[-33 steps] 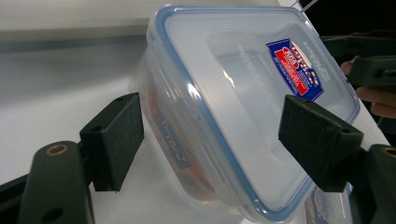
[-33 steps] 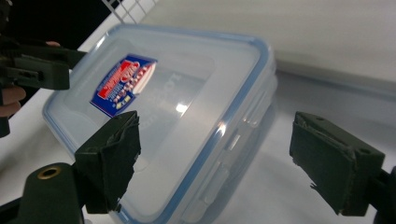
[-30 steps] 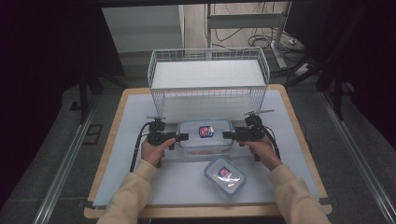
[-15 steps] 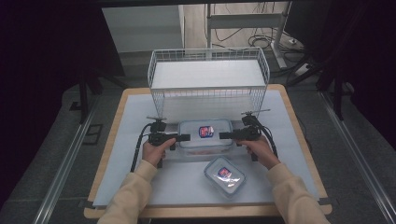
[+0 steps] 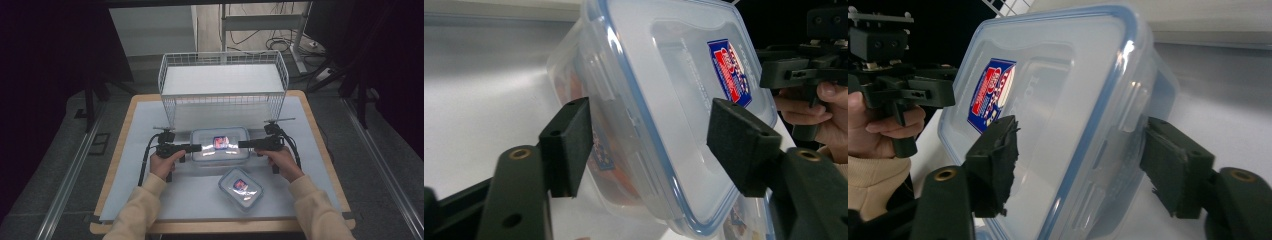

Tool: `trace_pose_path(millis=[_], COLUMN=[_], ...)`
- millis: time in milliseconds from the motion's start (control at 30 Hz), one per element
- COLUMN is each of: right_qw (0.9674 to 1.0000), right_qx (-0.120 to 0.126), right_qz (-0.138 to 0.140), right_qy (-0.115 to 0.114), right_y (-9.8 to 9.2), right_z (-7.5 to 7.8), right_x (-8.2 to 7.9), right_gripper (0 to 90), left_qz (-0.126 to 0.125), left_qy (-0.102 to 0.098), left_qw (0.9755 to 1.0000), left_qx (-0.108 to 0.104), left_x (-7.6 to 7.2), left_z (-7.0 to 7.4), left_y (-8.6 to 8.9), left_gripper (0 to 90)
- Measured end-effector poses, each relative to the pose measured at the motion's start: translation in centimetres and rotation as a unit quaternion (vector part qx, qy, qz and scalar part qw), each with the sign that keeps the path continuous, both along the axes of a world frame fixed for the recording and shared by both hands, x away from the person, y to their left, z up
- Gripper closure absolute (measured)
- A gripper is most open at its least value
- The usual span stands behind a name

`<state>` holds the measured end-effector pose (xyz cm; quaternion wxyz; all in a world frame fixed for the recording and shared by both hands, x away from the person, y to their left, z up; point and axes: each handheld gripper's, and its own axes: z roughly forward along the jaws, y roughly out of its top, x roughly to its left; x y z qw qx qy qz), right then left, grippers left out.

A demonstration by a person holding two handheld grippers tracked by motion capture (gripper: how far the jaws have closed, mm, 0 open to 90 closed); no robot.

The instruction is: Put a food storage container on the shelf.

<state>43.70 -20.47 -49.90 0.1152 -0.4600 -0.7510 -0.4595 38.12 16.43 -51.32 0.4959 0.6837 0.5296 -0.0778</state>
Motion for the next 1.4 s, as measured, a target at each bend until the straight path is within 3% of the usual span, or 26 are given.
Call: trace_pose_path(millis=[133, 533, 967, 1233, 1400], right_qw=[1.0000, 0.9997, 0.9993, 0.9987, 0.9977], right_qx=[0.005, 0.021, 0.031, 0.038, 0.034], right_qz=[-0.001, -0.009, -0.013, -0.012, -0.010], right_qy=[-0.005, -0.001, -0.014, -0.031, -0.058], right_y=[-0.2, -0.5, -0.4, -0.4, -0.5], right_z=[0.4, 0.5, 1.0, 1.8, 2.9], right_x=[-0.5, -0.8, -1.3, -1.6, -1.9], right_gripper=[39.0, 44.1, 47.8, 47.7, 47.7], left_qz=[-0.004, 0.003, 0.014, 0.018, 0.015], left_qy=[-0.004, -0.017, -0.041, -0.060, -0.072], left_qw=[0.9999, 0.9998, 0.9989, 0.9978, 0.9971], left_qx=[-0.008, 0.004, 0.017, 0.022, 0.021], left_x=[-0.3, -0.8, -1.4, -1.7, -1.9], left_z=[0.1, 0.6, 1.4, 2.7, 3.4], left_y=[0.0, -0.2, 0.0, -0.1, -0.2], left_gripper=[39.7, 41.6, 45.2, 45.5, 45.5])
